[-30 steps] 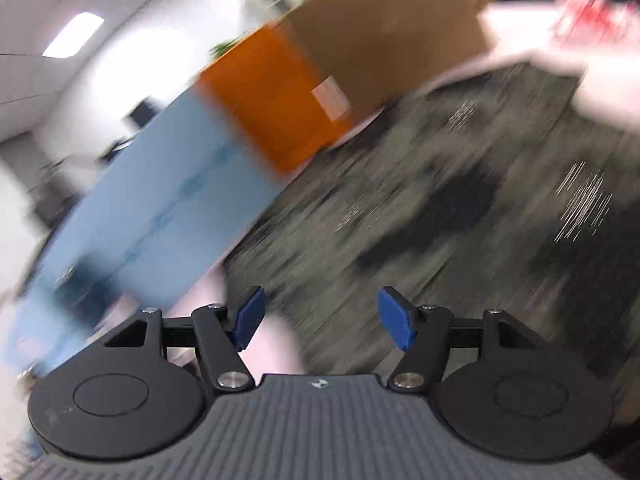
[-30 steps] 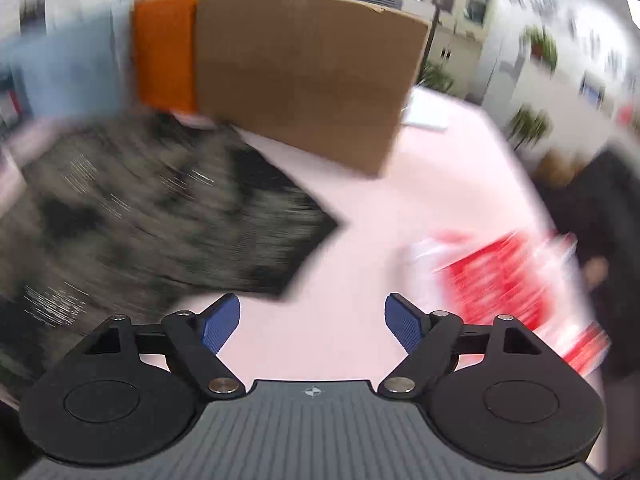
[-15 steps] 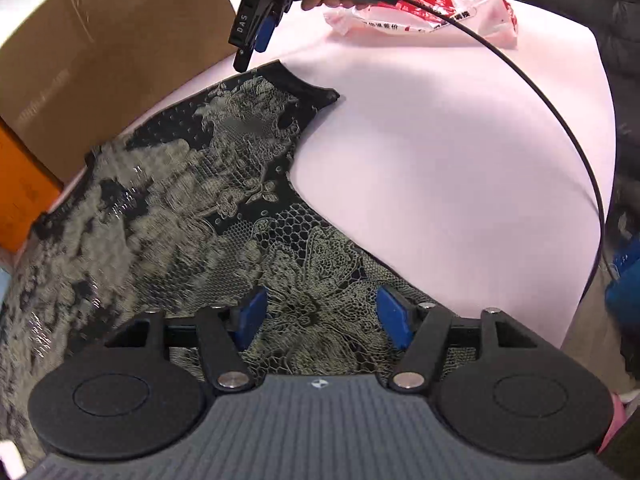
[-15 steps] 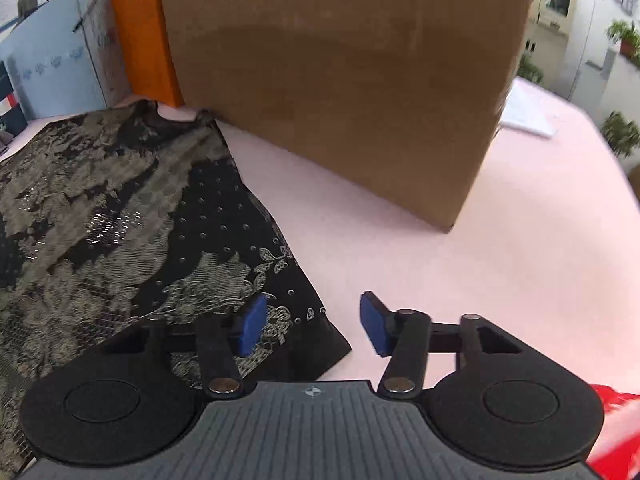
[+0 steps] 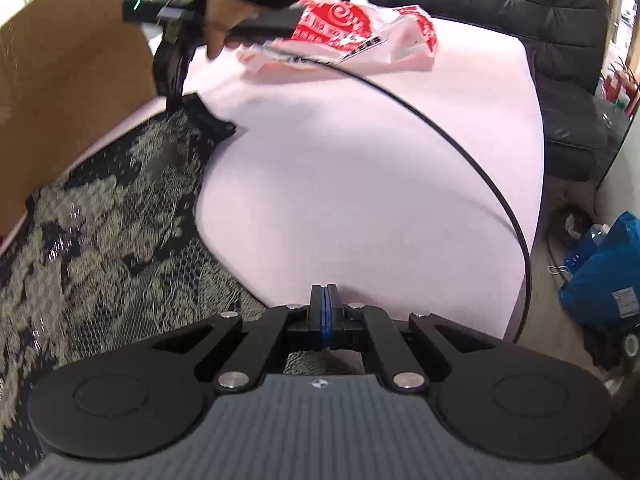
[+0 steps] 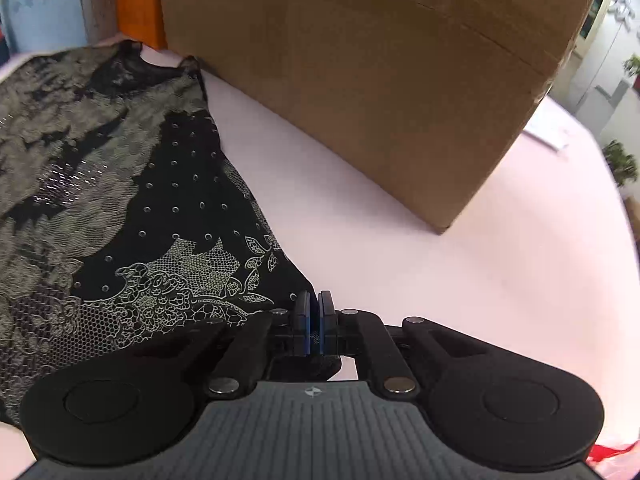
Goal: Fold clothes
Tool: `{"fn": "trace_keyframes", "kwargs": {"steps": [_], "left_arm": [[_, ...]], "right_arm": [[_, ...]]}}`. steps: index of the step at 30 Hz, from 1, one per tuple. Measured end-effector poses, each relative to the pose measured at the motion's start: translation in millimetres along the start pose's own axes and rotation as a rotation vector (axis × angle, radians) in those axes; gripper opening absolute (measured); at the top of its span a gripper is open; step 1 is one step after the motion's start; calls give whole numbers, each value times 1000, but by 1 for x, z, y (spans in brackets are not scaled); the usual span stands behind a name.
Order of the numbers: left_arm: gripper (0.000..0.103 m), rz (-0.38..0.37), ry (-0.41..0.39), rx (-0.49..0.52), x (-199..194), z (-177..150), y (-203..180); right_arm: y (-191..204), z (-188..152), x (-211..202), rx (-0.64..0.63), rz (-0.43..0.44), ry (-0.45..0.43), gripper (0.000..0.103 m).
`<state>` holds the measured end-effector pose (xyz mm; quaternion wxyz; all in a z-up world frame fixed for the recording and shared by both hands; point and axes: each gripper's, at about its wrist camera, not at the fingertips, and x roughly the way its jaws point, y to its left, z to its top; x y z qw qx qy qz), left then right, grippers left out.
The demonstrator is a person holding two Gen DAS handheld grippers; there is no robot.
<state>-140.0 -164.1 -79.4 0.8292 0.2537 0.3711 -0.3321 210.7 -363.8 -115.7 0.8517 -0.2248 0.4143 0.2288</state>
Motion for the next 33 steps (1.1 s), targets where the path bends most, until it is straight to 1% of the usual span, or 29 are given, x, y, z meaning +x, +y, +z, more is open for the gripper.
{"fn": "trace_keyframes", "kwargs": {"steps": [1,2,3,4,5,6,7,8,9,10,11,12,13,14,16,18,20,22,23,26,27,29,30,33], "left_arm": [[4,8,-4,7,-1,1,-1],[15,20,-3,-8,-4,0,1],[32,31,-16,-37,-9,-2,6],[41,41,-29,-66,-14,-4,12],[57,66,-52,-107,-23,-7,21],[68,99,-65,-141,-30,-10,31],[71,133,-78,-175,-38,-14,40],[77,170,-78,-209,-43,-16,51],[80,211,-56,-259,-48,-21,65],[81,252,-33,-310,-52,-26,79],[81,293,-10,-361,-56,-31,93],[81,325,30,-413,-58,-38,106],[81,357,71,-464,-59,-44,120],[81,371,97,-514,-62,-55,134],[81,399,145,-573,-67,-72,155],[81,425,174,-593,-73,-87,170],[81,438,196,-615,-78,-103,183],[81,435,213,-634,-83,-116,194],[81,430,221,-644,-84,-121,201],[81,408,238,-673,-90,-134,215],[81,399,243,-679,-91,-138,219],[81,382,249,-689,-92,-145,227],[81,381,251,-690,-91,-147,230],[81,377,256,-689,-90,-152,236]], "right_arm": [[3,0,0,-1,-28,3,4],[5,0,-3,12,-52,0,5],[7,0,-6,28,-76,-3,6],[10,-1,-9,43,-100,-6,13],[12,-1,-12,58,-124,-9,23],[16,-2,-19,69,-147,-29,28],[21,-5,-29,85,-161,-53,38],[27,-9,-39,105,-149,-75,44],[33,-13,-50,126,-134,-98,46],[43,-18,-62,140,-108,-113,47],[54,-23,-73,152,-81,-129,51],[70,-28,-84,159,-43,-139,55],[87,-34,-95,165,-3,-149,63],[104,-39,-106,171,36,-158,68],[148,-54,-126,168,102,-155,68],[194,-70,-142,153,150,-141,69],[242,-89,-152,112,174,-125,70],[279,-111,-166,70,152,-114,71],[295,-122,-170,61,131,-105,73],[326,-153,-183,92,67,-67,77],[331,-163,-189,129,42,-68,78],[337,-179,-199,204,-3,-63,84],[339,-185,-203,239,-22,-55,85],[342,-200,-218,318,-73,-35,85]]}}
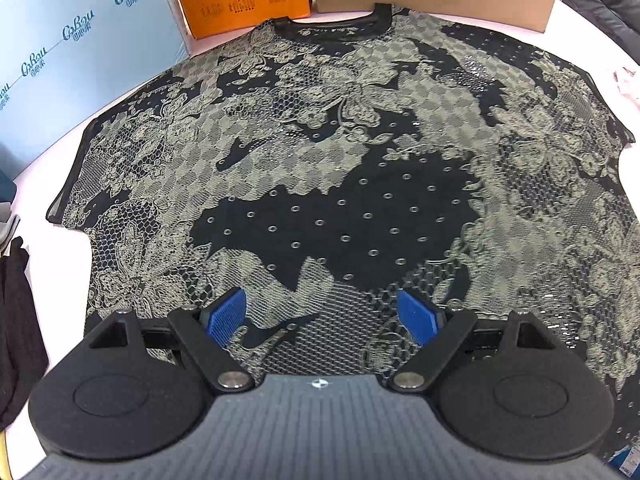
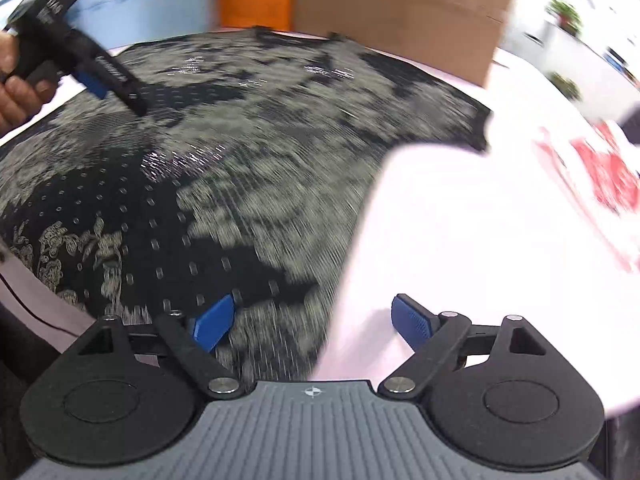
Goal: Fold clothes
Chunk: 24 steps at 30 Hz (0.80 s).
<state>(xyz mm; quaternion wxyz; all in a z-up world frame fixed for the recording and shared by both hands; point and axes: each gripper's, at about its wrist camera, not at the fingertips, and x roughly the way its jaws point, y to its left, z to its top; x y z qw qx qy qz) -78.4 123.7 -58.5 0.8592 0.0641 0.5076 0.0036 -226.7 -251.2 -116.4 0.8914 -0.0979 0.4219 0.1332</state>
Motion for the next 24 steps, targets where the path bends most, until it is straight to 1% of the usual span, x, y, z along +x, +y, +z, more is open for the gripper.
{"fn": "trace_keyframes", "kwargs": {"steps": [4,9,14,19,20,22,23,24], "left_arm": [[82,-7,10,2,7,5,5],[82,-14,22,-23,13,12,14],[82,-6,47,-81,20,18,27],[82,18,46,-122,22,22,45],[82,20,32,-133,21,24,52],[82,46,-30,-175,15,28,78],[82,59,-62,-196,12,29,91],[84,97,-78,-232,13,31,111]], "right_arm": [[-12,-3,-11,99,-35,-23,86],[-36,6,-12,225,-23,-66,88],[-68,33,-6,278,-21,-80,89],[-100,61,5,352,-9,-92,90],[-107,66,9,382,-1,-84,91],[-121,75,16,465,27,-65,91],[-130,78,19,528,63,-68,91],[-138,80,21,588,106,-84,91]]}}
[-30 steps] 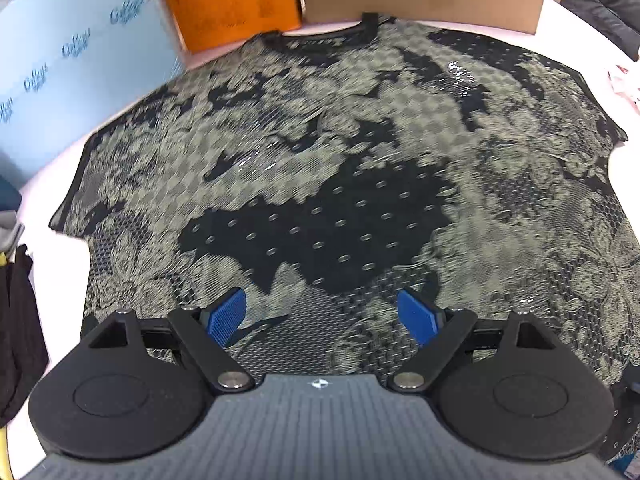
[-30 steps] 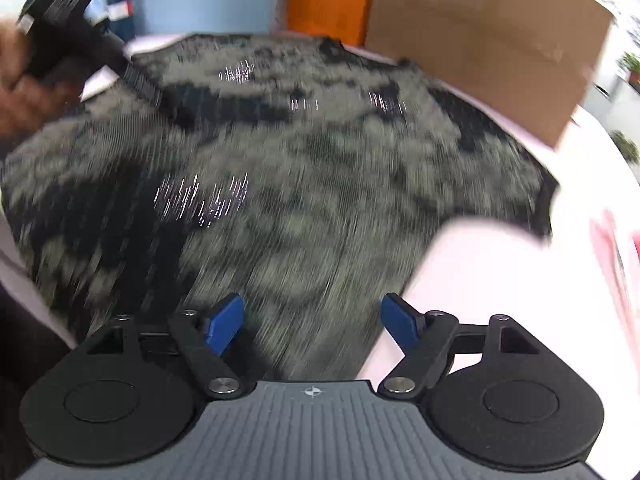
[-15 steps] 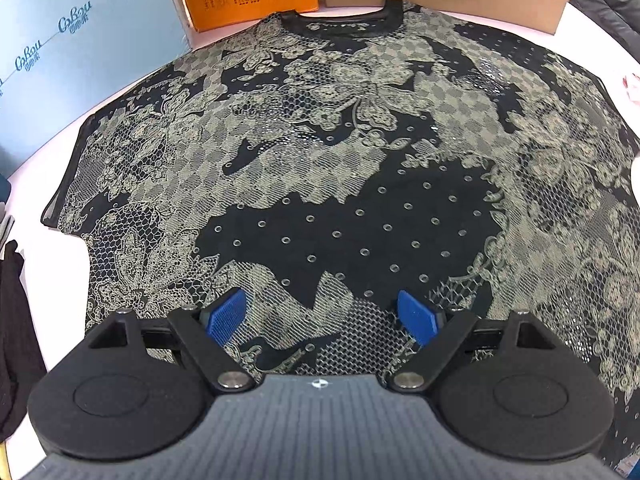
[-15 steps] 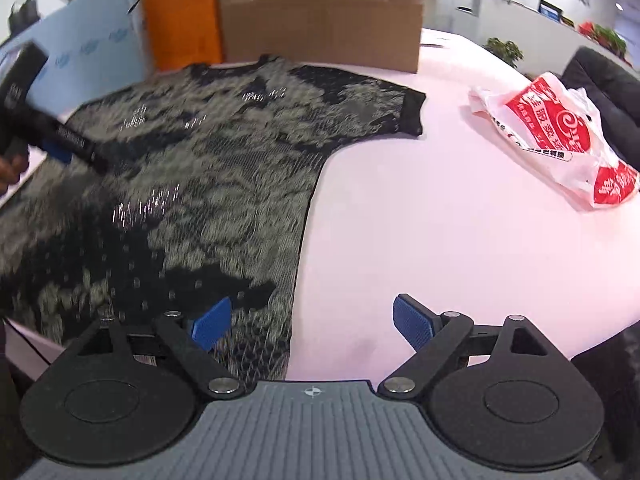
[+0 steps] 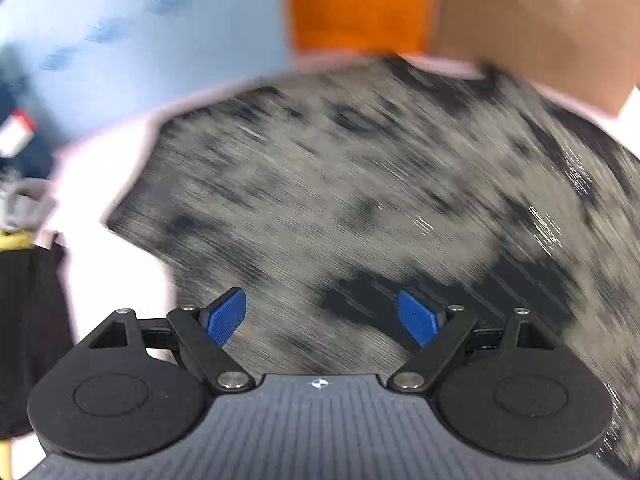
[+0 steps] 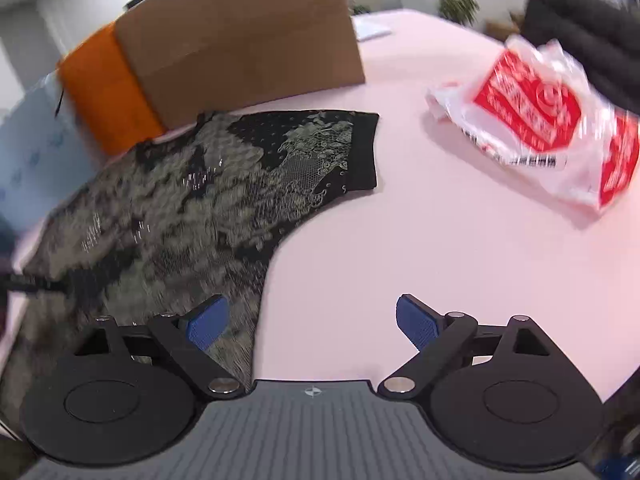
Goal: Fold clothes
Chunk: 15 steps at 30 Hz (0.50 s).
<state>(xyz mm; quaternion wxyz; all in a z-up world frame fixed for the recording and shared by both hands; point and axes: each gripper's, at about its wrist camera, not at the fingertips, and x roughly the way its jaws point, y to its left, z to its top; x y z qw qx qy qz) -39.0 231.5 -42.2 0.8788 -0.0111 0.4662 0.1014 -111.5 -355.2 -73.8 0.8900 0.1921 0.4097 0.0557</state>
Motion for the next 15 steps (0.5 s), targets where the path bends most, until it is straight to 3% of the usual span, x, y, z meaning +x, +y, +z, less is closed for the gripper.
{"fn": "trace_keyframes", "kwargs": {"steps": [2,4,6,8,11,13,14,15], "left_arm": [[85,78,-37,-71,6,11,38],[85,140,-7,-167,25,22,82],[85,168,52,-268,50,30,120],[85,176,90,-331,70,34,143],[85,163,91,-339,89,39,150],[87,162,62,-338,95,41,147],[86,162,48,-338,98,42,145],[70,163,17,-330,98,42,141]], "right_arm": [[-8,14,3,101,88,-24,91],[-14,29,11,183,160,-38,93],[-20,43,26,269,177,-64,96],[-28,53,51,356,167,-77,97],[-37,61,93,419,112,-87,97],[-40,62,118,431,62,-89,96],[-38,62,121,419,52,-139,96],[-35,62,124,398,38,-184,94]]}}
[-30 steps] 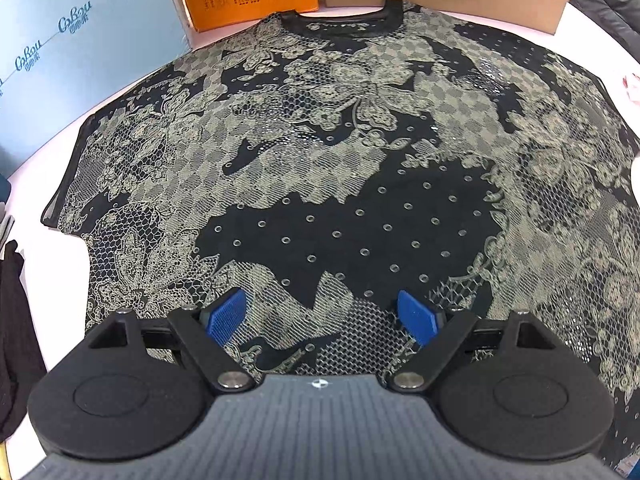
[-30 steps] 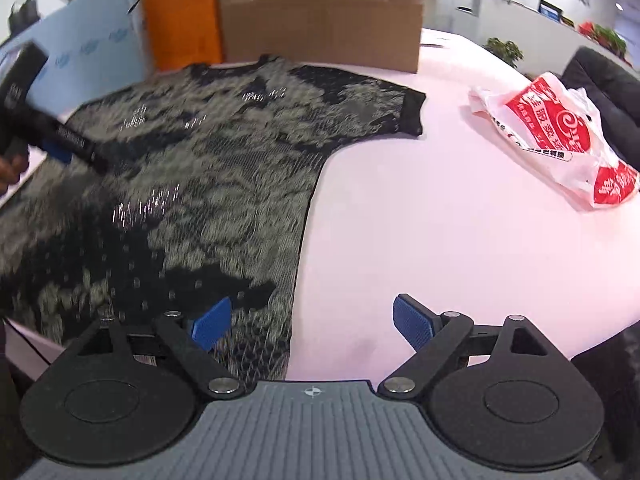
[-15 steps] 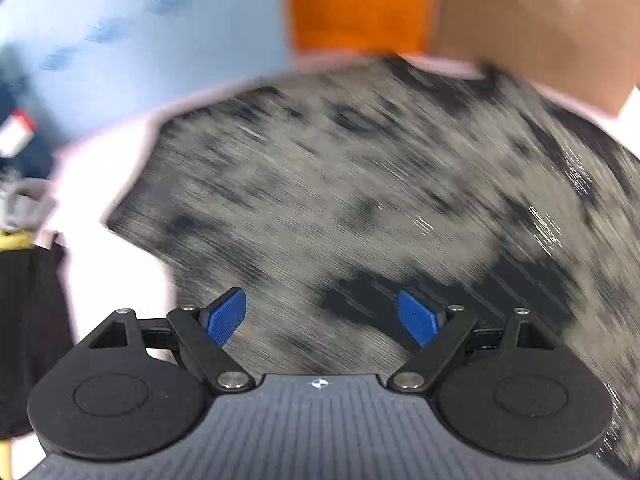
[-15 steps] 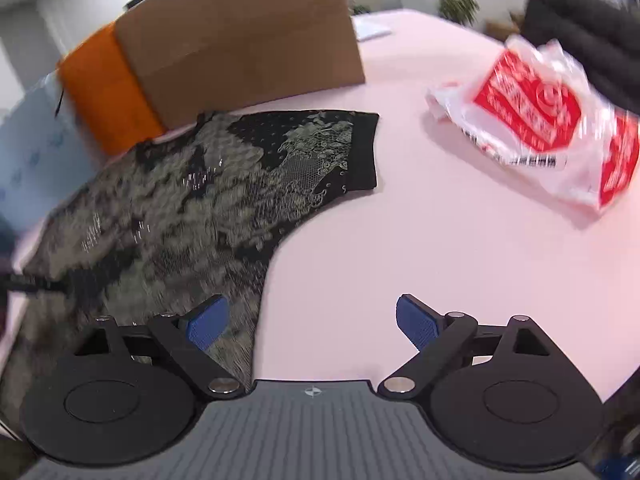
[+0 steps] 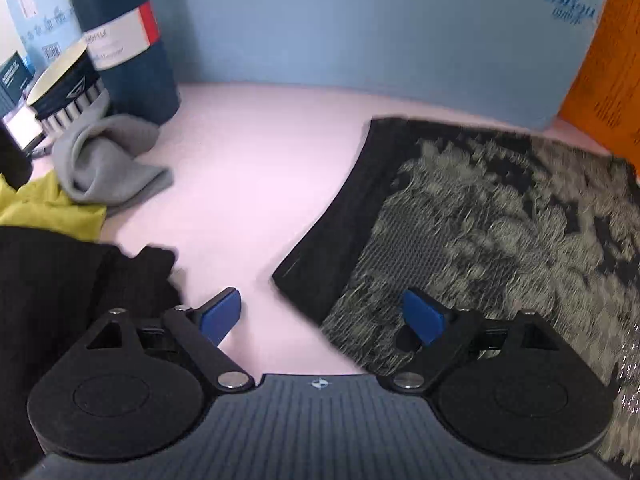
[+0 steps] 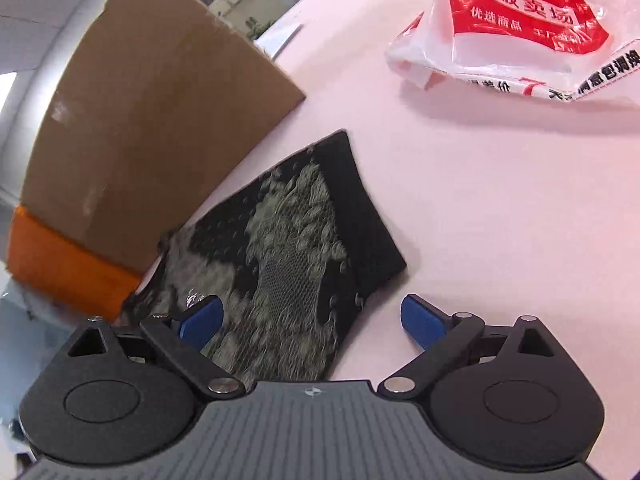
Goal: Fold clothes
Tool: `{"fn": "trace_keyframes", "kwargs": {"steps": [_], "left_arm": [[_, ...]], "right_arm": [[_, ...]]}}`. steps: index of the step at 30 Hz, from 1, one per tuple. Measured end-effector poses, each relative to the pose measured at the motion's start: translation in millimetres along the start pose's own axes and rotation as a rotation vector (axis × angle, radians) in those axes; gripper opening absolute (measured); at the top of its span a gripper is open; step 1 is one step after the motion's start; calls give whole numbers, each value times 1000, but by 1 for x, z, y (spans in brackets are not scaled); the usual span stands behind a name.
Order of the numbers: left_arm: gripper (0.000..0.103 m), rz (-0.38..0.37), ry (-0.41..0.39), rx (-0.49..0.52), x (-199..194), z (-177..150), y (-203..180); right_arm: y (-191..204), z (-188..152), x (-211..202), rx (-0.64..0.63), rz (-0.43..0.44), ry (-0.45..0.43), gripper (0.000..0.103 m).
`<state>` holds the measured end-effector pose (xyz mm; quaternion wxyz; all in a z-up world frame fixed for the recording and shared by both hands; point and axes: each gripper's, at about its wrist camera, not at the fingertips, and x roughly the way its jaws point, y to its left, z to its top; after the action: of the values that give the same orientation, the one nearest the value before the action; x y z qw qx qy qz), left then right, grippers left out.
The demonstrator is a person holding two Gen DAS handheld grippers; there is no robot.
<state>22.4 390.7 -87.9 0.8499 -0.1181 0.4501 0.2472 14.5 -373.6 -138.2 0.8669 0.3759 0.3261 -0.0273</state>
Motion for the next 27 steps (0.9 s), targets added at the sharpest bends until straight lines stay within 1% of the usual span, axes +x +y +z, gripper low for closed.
{"fn": "trace_keyframes", "kwargs": {"steps": [1,2,3,4,6,8,9,10,11,13,14,15,16,18,20,21,22,23,24,26,27], "left_arm": [[56,-4,-32,6,-1,0,-4],[23,-8,-38,7,-2,2,-8],[7,-11,-44,8,-3,4,-13],[7,-14,-49,9,-4,6,-17],[7,-21,-60,10,-6,10,-26],[7,-48,-102,25,-19,14,-43],[7,-69,-135,58,-27,13,-59],[7,-92,-171,115,-36,10,-78],[7,-121,-212,202,-47,1,-103],[7,-181,-267,362,-63,-24,-150],[7,-215,-289,442,-71,-38,-173],[7,-245,-304,510,-77,-53,-192],[7,-268,-313,566,-82,-67,-208],[8,-294,-301,629,-85,-88,-231],[10,-308,-271,676,-84,-103,-242],[16,-315,-258,705,-84,-109,-246],[21,-310,-260,721,-85,-112,-245],[28,-304,-263,736,-86,-115,-243],[45,-297,-265,751,-87,-118,-241],[59,-320,-267,757,-92,-119,-232],[59,-324,-284,754,-97,-119,-227]], "right_arm": [[5,-1,4,-30,-22,-11,73],[8,-3,9,-51,-43,-2,26],[11,-5,15,-70,-64,9,8],[12,-7,19,-74,-87,14,5],[20,-5,21,-106,-100,-17,5],[34,-2,21,-165,-105,-56,5],[48,0,22,-227,-100,-78,5],[65,-2,25,-304,-77,-82,5],[83,-4,29,-382,-52,-85,5],[125,-24,43,-569,29,-21,5],[143,-40,51,-645,67,25,5],[160,-57,59,-719,105,73,5],[169,-72,65,-762,124,109,5],[186,-102,76,-839,156,180,5],[194,-120,79,-876,175,211,5],[196,-127,78,-885,191,222,5],[197,-132,76,-890,207,231,12],[198,-134,75,-892,213,246,34],[200,-136,73,-900,222,263,43],[201,-137,63,-930,239,283,51],[201,-135,58,-933,249,293,53]]}}
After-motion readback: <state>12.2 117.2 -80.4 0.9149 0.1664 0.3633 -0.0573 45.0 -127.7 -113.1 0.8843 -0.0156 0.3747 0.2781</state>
